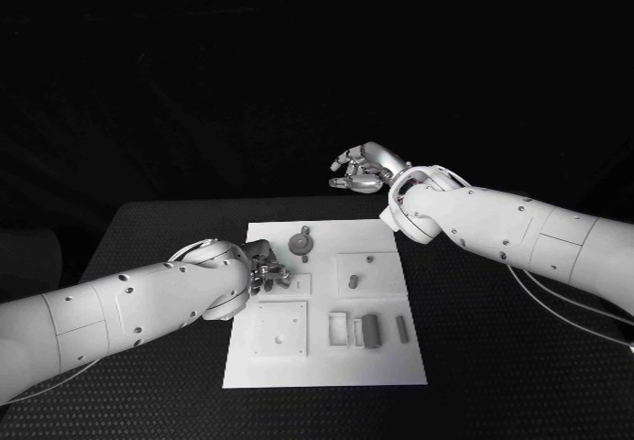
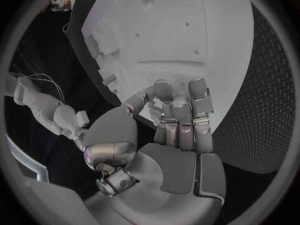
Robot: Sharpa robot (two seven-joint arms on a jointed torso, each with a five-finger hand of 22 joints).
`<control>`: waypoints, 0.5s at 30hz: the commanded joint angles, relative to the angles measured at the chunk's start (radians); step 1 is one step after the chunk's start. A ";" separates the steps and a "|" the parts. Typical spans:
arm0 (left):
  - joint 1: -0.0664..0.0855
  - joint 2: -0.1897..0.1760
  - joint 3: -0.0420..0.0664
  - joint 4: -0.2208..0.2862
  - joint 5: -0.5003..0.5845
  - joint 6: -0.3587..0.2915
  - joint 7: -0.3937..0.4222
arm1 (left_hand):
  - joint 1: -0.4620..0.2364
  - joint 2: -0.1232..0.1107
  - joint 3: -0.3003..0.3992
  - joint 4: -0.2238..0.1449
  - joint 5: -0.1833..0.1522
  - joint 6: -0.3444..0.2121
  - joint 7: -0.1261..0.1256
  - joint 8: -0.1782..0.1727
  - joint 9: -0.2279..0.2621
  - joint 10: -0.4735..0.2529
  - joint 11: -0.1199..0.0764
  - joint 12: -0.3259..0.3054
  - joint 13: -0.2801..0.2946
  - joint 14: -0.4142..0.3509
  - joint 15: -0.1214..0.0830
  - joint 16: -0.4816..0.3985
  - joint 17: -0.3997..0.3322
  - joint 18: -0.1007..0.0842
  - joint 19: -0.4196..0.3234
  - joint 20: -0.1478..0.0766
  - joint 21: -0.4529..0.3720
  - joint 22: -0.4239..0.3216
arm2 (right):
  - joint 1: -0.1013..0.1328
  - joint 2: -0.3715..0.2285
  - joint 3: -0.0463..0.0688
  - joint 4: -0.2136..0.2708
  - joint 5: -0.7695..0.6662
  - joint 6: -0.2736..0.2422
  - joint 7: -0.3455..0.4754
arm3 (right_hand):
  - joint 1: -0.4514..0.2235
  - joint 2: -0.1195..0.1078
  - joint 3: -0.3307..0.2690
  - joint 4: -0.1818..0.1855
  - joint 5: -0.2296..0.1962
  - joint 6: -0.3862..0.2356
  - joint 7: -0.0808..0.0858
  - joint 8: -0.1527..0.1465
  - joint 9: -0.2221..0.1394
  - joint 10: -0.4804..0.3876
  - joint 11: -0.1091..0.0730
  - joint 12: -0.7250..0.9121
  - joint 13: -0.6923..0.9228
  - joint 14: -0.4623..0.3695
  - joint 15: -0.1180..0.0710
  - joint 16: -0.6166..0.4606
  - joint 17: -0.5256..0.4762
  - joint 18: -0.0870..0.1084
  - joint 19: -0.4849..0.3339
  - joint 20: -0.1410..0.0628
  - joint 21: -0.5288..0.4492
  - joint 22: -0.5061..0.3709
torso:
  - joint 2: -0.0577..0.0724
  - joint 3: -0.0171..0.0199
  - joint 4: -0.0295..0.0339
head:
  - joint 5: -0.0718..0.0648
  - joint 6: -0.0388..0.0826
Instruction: Assemble the parts on the task board
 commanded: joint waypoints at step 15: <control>-0.010 0.001 -0.003 -0.001 -0.023 0.054 -0.017 | -0.032 0.046 0.000 0.005 -0.018 0.137 -0.048 -0.001 0.000 0.012 -0.011 0.011 -0.008 -0.018 -0.031 0.031 -0.035 -0.004 0.036 -0.019 0.015 0.022 | 0.000 -0.001 0.001 0.001 -0.001 0.015 0.008 | -0.002 0.013 -0.004 0.000 0.004 0.021 0.026 -0.004 -0.001 -0.089 0.026 -0.001 0.000 -0.003 0.005 -0.005 -0.001 0.013 -0.007 0.001 -0.007 0.001 | 0.000 0.0007 -0.0005 | 0.000 -0.006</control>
